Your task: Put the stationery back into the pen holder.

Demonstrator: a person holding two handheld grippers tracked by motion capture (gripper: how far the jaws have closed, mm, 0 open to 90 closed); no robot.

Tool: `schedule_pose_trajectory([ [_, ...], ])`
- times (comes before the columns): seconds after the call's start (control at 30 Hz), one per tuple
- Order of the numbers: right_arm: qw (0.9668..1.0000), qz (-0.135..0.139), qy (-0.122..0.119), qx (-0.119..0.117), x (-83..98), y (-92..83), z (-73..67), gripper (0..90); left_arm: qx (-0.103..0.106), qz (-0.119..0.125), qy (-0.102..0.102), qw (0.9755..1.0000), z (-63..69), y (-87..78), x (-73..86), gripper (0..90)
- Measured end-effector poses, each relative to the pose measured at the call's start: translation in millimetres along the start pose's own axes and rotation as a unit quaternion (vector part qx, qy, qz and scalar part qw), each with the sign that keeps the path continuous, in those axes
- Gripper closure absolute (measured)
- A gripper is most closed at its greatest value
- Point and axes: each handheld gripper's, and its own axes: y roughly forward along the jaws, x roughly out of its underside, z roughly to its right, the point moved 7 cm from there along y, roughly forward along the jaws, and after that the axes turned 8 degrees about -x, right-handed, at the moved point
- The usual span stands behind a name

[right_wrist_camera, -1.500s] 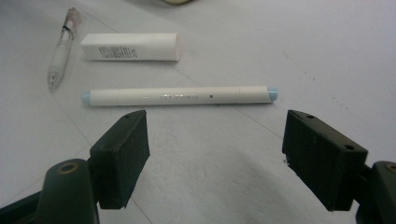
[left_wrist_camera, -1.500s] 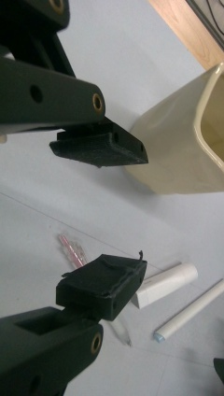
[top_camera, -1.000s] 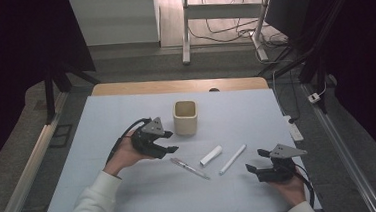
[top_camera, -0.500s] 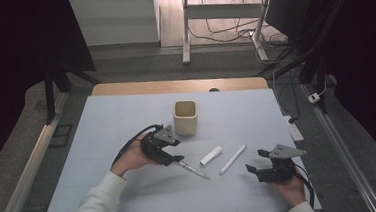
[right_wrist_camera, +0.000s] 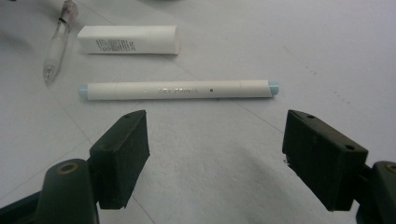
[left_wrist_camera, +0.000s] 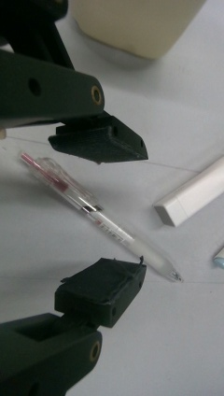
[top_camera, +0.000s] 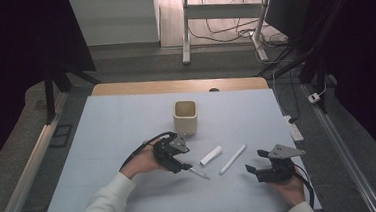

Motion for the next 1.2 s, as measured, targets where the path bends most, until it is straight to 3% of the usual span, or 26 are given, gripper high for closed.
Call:
schedule_pose_trajectory([
  [0.5, 1.0000, -0.003, -0.001, 0.001, 0.8, 0.7, 0.0, 22.6, 0.025, -0.029, 0.025, 0.9990, 15.3, 26.0, -4.4, 38.4],
  [0.8, 1.0000, -0.002, -0.002, 0.000, 0.4, -0.1, 0.0, 22.6, 0.034, -0.047, 0.048, 0.9971, 20.5, 34.3, -4.4, 39.3],
  [1.2, 1.0000, -0.003, -0.003, 0.002, 0.6, 0.1, 0.1, 22.6, 0.051, -0.055, 0.075, 0.9943, 25.9, 37.0, -3.7, 53.3],
])
